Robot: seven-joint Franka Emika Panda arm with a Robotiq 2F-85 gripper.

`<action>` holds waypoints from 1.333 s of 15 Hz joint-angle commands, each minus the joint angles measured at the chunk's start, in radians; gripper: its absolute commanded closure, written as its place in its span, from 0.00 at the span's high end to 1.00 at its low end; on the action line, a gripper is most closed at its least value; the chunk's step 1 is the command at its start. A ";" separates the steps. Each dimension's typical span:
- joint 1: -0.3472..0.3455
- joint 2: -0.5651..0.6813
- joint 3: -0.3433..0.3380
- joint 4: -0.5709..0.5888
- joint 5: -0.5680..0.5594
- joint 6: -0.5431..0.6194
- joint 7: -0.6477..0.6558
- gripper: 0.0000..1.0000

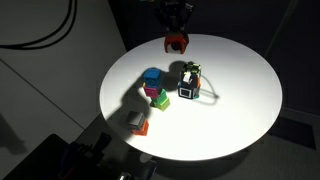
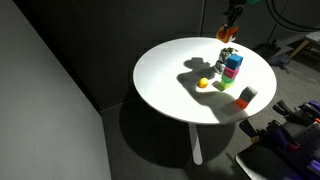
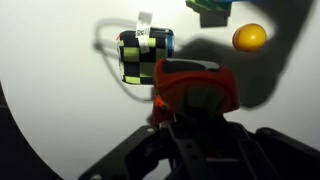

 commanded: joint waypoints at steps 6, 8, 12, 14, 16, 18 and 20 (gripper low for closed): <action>-0.034 0.051 -0.017 0.028 0.002 -0.013 -0.035 0.09; -0.041 0.065 -0.024 0.029 -0.001 -0.010 -0.032 0.09; -0.048 0.100 -0.031 0.051 0.000 -0.005 -0.020 0.10; -0.045 0.114 -0.035 0.065 -0.003 -0.009 -0.009 0.10; -0.041 0.127 -0.037 0.081 -0.008 -0.013 0.000 0.10; -0.040 0.142 -0.038 0.103 -0.009 -0.021 0.008 0.11; -0.039 0.154 -0.039 0.120 -0.011 -0.020 0.012 0.11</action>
